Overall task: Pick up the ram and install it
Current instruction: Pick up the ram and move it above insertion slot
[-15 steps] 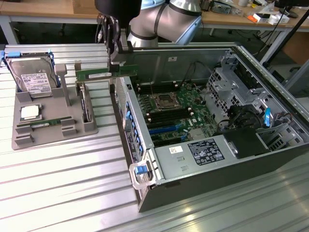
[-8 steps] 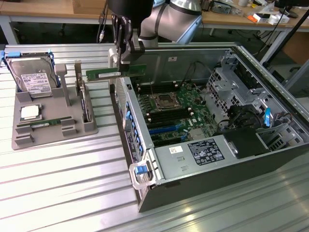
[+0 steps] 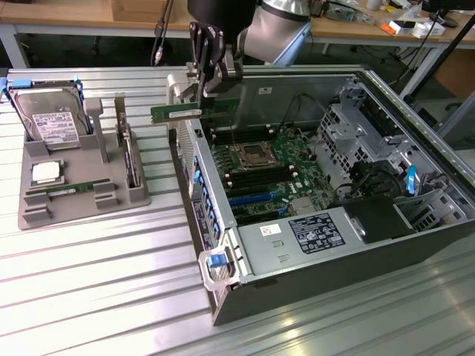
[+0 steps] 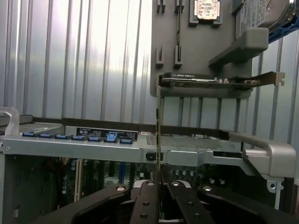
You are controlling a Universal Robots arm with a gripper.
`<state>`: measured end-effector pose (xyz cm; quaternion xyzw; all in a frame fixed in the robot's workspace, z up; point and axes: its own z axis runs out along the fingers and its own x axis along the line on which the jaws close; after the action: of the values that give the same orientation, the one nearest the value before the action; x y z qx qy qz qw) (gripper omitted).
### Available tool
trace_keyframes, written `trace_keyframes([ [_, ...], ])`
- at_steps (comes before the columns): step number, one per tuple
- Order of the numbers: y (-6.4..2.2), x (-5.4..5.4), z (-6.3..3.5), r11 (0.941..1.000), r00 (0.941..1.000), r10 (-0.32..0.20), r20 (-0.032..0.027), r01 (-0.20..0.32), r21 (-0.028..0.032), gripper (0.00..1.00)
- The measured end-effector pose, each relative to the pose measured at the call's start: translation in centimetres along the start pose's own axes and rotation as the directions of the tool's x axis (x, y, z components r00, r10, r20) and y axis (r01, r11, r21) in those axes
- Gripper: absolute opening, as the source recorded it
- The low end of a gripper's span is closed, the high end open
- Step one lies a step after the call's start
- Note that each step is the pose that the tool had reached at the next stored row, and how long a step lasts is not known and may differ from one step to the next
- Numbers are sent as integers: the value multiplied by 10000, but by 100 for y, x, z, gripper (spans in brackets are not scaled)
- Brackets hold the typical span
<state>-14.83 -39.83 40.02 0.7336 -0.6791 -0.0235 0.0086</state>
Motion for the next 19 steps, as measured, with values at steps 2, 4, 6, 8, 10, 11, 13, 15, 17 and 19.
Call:
trace_keyframes([
  [2,-45,4,-2,10000,10000,0,0,0,0,12],
  [4,-95,7,-5,10000,10000,0,0,0,0,12],
  [6,-144,11,-7,10000,10000,0,0,0,0,12],
  [8,-182,14,-8,10000,10000,0,1,0,0,12],
  [10,-231,18,-11,10000,10000,0,1,0,0,12],
  [11,-260,20,-12,10000,10000,0,0,0,0,12],
  [13,-313,24,-15,10000,10000,0,0,0,0,12],
  [15,-348,27,-16,10000,10000,-1,1,1,0,12],
  [17,-390,30,-18,10000,10000,0,0,0,0,12],
  [19,-463,36,-22,10000,10000,0,0,0,0,12],
])
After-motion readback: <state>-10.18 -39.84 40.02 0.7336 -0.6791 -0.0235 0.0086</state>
